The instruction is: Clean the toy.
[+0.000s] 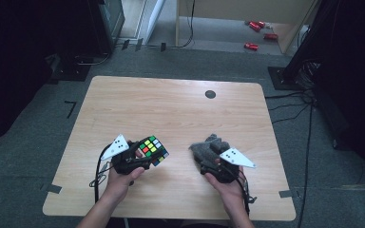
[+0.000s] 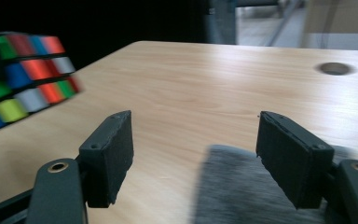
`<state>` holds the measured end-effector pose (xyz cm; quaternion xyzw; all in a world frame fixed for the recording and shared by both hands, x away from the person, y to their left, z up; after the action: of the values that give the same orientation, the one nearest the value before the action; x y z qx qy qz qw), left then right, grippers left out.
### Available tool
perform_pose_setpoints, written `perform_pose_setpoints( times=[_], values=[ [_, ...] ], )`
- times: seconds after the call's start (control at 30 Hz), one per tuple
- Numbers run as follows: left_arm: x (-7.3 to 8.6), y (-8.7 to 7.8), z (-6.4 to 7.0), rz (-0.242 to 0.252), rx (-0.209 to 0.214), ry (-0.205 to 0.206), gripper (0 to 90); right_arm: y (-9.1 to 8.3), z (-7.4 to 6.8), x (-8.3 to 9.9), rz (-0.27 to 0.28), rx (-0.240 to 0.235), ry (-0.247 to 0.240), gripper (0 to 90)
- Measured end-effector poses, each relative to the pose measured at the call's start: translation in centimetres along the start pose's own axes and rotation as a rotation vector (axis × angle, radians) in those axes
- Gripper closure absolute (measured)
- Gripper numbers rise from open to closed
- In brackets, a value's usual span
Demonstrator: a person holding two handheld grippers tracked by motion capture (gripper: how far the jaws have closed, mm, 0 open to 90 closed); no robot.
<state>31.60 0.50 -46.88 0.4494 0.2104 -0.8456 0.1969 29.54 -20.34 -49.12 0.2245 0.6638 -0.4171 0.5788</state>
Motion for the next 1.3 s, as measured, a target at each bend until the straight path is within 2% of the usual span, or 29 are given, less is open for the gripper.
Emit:
perform_pose_setpoints(
  times=[0.13, 0.2, 0.3, 0.4, 0.6, 0.73, 0.87, 0.93, 1.13, 1.3],
  values=[
    [-0.1, 0.1, 0.0, 0.003, -0.003, -0.001, 34.5, 1.0, -3.6, -0.3, 0.001, -0.105, 0.002, 27.3],
    [0.0, 0.1, 0.1, 0.003, -0.004, -0.003, 34.5, 1.5, -5.2, -0.4, 0.0, -0.152, -0.021, 26.6],
    [0.0, 0.2, 0.3, -0.002, -0.001, -0.005, 34.5, 2.0, -7.3, -0.4, -0.002, -0.205, -0.054, 25.6],
    [0.2, 0.4, 0.6, -0.012, 0.005, -0.015, 34.5, 2.2, -8.5, -0.3, 0.002, -0.229, -0.088, 24.5],
    [1.0, 1.1, 1.8, -0.054, 0.039, -0.009, 34.4, 2.5, -8.9, -0.2, 0.009, -0.209, -0.141, 23.8],
    [1.5, 1.6, 2.5, -0.078, 0.051, -0.007, 34.4, 2.7, -9.3, -0.1, 0.015, -0.193, -0.198, 24.9],
    [2.0, 2.0, 3.0, -0.1, 0.059, -0.01, 34.4, 2.8, -9.5, 0.0, 0.017, -0.16, -0.245, 30.2],
    [2.1, 2.1, 2.9, -0.108, 0.045, -0.007, 34.4, 2.9, -9.4, 0.2, 0.014, -0.145, -0.265, 31.1],
    [2.2, 2.2, 2.5, -0.131, 0.035, -0.043, 34.2, 2.9, -9.2, 0.4, 0.013, -0.103, -0.349, 33.3],
    [2.2, 2.2, 2.4, -0.189, 0.027, -0.045, 33.4, 2.8, -9.0, 0.6, 0.01, -0.083, -0.432, 34.1]
  ],
)
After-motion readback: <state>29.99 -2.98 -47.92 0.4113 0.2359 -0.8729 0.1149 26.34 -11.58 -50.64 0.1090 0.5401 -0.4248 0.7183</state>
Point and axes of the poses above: each handheld gripper's, and its own axes: y roughly forward along the jaws, x roughly out of its underside, z roughly to its right, the point moved 8 cm from there along y, roughly forward along the jaws, and after that the axes turned 14 degrees about -y, right-handed, at the moved point
